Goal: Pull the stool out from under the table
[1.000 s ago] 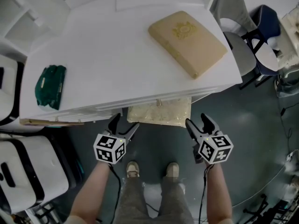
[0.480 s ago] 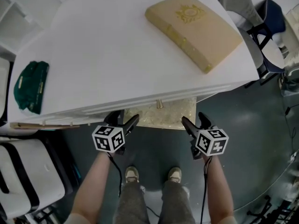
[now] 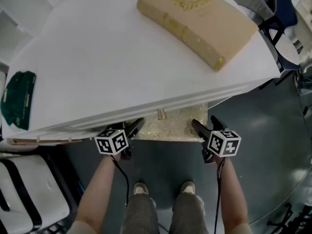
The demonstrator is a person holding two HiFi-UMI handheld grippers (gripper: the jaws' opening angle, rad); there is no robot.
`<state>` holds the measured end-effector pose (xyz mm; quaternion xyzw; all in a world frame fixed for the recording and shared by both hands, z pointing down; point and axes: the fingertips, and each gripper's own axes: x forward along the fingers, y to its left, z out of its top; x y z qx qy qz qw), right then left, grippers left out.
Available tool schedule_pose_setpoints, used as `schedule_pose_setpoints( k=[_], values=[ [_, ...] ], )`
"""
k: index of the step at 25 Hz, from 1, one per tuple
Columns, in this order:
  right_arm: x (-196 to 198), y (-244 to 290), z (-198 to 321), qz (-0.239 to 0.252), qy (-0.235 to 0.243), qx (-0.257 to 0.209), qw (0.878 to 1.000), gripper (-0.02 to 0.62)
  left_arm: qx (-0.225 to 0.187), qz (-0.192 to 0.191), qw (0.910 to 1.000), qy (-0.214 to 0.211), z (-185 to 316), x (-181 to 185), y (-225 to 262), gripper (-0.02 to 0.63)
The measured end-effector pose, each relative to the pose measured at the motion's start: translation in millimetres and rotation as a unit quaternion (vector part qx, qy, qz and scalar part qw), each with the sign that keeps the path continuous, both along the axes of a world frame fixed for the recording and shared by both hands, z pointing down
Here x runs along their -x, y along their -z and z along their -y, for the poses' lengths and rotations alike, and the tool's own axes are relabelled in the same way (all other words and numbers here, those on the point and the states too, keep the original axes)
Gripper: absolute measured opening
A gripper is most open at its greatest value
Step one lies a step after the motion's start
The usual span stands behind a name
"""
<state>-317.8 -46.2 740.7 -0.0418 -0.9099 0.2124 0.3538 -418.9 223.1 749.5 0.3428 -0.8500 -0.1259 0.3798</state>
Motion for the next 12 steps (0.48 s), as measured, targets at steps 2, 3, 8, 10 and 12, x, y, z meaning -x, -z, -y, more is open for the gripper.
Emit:
schedule_pose_setpoints(
  k=[2,3,8,10,12],
  values=[
    [4.0,-8.0,3.9,-0.001,-0.007,0.003,1.000,0.417,-0.005,-0.005,1.0000,-0.005,3.4,4.7,-6.5,0.430],
    [6.4,-11.9,5.9,0.000,-0.012,0.010,1.000,0.422,-0.008,-0.009,0.9999,-0.007,5.8,6.9,-9.5,0.432],
    [18.5,-23.3,4.9,0.019,-0.033,0.069,0.997,0.460,-0.041,-0.041,0.9982,-0.015,11.7,10.4,-21.0,0.458],
    [21.1,-26.6,3.4,0.022,-0.030,0.091,0.995,0.468,-0.052,-0.067,0.9961,-0.023,13.1,10.9,-25.2,0.462],
    [23.4,-27.9,2.8,0.023,-0.023,0.105,0.994,0.472,-0.060,-0.102,0.9926,-0.027,13.6,10.5,-32.2,0.465]
  ],
)
